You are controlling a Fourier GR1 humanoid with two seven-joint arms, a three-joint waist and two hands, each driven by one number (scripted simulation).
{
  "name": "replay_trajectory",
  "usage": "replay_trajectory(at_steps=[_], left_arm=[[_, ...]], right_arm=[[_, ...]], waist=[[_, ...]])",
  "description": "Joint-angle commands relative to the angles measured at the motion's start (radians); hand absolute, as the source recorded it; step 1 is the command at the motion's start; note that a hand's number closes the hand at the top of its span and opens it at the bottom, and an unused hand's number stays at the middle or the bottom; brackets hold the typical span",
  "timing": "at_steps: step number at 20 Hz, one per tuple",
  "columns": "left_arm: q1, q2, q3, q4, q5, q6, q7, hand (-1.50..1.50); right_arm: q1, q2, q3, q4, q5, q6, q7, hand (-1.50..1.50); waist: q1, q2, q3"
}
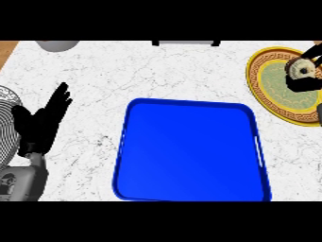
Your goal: Pick the cupcake from the tray and place it in the plate
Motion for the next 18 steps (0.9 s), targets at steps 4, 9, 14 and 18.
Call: replay_trajectory(at_steps=[4,9,14,18], left_arm=[[0.007,-0.013,-0.005,0.009,-0.009,0.0,-0.032,0.0],[0.004,0.009,0.022,0.003,0.019,-0.033,0.001,0.0],[-0.033,-0.018,0.01,0.079,-0.017,0.002,-0.022,0.0],[0.012,-0.002,0.024,0.01,0.005,-0.014,-0.019,0.0]], right_arm=[[-0.056,-0.076,-0.108,0.29,-0.125,0.135,-0.103,1.5],[-0.093,-0.099,-0.074,0.411,-0.108,0.139,-0.295,-1.5],[-0.125,-0.13,-0.152,0.359,-0.196,0.088,-0.474,-1.5],[-0.143,-0.071,-0.219,0.315,-0.333,0.2,-0.623,-1.5]], waist=[[0.017,0.009,0.002],[0.01,0.003,0.001],[-0.005,0.003,0.001],[-0.006,-0.005,0.0]])
